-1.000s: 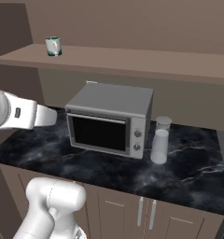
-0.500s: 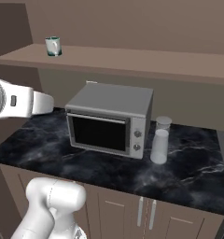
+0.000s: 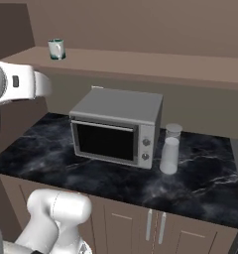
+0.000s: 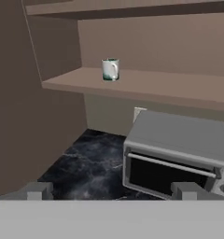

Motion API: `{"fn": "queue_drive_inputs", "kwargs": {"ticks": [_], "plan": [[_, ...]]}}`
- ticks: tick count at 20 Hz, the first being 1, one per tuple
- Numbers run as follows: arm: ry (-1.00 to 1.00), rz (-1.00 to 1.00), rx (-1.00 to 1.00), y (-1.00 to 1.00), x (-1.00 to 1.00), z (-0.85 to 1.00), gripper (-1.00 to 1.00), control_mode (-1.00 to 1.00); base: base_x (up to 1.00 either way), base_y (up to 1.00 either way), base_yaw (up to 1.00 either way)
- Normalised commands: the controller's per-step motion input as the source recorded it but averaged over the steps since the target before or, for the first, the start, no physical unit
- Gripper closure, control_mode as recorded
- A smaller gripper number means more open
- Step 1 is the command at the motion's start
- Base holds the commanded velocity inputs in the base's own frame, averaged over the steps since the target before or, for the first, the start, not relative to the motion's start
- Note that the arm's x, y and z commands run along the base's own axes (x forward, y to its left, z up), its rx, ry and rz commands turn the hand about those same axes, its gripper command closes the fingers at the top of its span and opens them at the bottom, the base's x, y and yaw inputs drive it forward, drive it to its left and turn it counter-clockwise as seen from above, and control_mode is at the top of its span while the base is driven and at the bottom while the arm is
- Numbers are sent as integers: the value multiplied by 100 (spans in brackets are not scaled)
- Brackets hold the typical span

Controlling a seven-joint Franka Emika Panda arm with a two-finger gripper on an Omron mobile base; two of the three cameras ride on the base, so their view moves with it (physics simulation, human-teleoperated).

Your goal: There is a tray on the dining counter. Grab the cup, mug, and pitcher and place them on the tray. The pitcher may be placed next to the tray if it cannot fit the tray.

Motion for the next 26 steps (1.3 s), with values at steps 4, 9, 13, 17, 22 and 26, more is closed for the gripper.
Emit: {"fn": "queue_drive_inputs", "kwargs": {"ticks": [4, 9, 13, 17, 22, 26], "plan": [[-4, 13, 0, 36, 0, 21, -100, -100, 0, 0, 0], [0, 9, 0, 27, 13, 6, -100, -100, 0, 0, 0], [0, 7, -2, 28, 24, 0, -100, -100, 0, 0, 0], [0, 4, -1, 8, 31, 0, -100, -100, 0, 0, 0], [-1, 2, 0, 0, 27, 0, -100, -100, 0, 0, 0], [0, 4, 0, 0, 21, 0, -100, -100, 0, 0, 0]]}}
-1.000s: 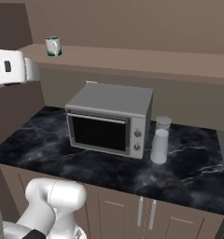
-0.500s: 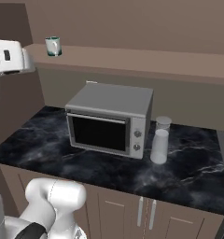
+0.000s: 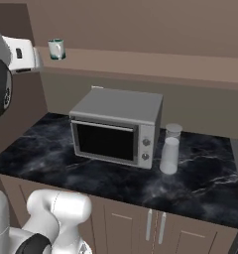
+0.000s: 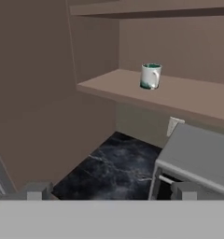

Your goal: There is a tray on the dining counter. Grab the cup, mug, and pitcher and place them on the tray. The pitcher may be placed next to the tray if it cannot fit the tray.

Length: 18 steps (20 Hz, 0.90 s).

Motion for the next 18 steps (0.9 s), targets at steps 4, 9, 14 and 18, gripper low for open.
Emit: {"fn": "queue_drive_inputs", "kwargs": {"ticks": [4, 9, 14, 18], "plan": [[0, 8, 0, 0, 15, 0, -100, -100, 0, 0, 0], [0, 8, 0, 0, 16, 0, -100, -100, 0, 0, 0], [-2, 5, 0, 0, 16, 0, -100, -100, 0, 0, 0], [-4, 2, 0, 0, 15, 0, -100, -100, 0, 0, 0]]}}
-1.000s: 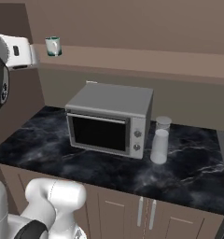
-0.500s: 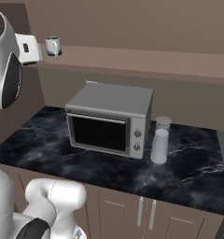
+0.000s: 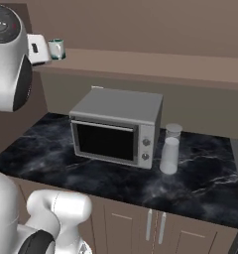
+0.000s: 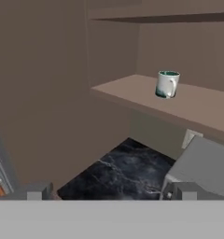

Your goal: There is a tray on the dining counter. Grab the cup, mug, and pitcher and place them on the tray. The pitcher may be placed next to the tray if it cannot fit the tray.

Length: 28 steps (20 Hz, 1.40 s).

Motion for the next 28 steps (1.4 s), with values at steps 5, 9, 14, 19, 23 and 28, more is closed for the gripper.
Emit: {"fn": "queue_drive_inputs", "kwargs": {"ticks": [5, 9, 14, 19, 23, 28], "plan": [[-1, 0, 0, 6, 23, 0, -100, -100, 0, 0, 0], [0, 0, 0, 17, 32, -1, -100, -100, 0, 0, 0], [0, 0, 0, 12, 25, -3, -100, -100, 0, 0, 0], [0, 0, 0, 13, 27, 0, -100, -100, 0, 0, 0], [0, 0, 0, 11, 25, -4, -100, -100, 0, 0, 0], [0, 0, 0, 2, 22, -9, -100, -100, 0, 0, 0]]}}
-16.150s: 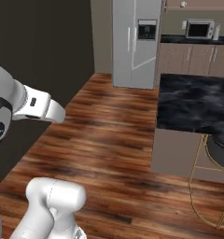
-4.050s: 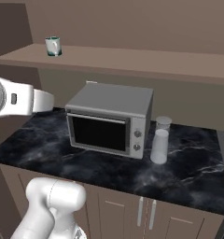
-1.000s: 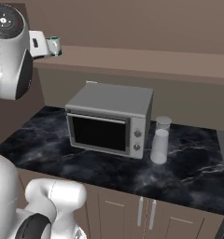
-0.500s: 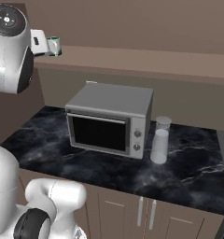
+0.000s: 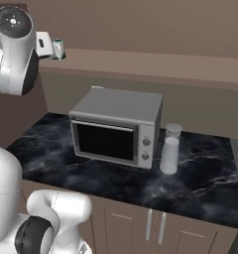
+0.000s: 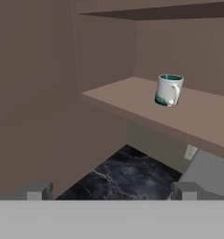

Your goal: There is a tray on the dining counter. Grab the cup, mug, and pitcher and place them on the tray. The pitcher may be placed next to the tray if it cannot fit the tray.

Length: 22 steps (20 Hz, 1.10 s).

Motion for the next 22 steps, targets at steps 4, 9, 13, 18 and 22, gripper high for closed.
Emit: {"fn": "queue_drive_inputs", "kwargs": {"ticks": [4, 9, 13, 18, 22], "plan": [[0, 2, 0, 0, 20, -14, -100, -100, 0, 0, 0], [0, 1, 0, 2, 23, -11, -100, -100, 0, 0, 0], [0, 0, 0, 0, 32, 0, -100, -100, 0, 0, 0], [0, 0, 0, 3, 36, 0, -100, -100, 0, 0, 0], [0, 0, 0, 5, 30, 0, -100, -100, 0, 0, 0]]}}
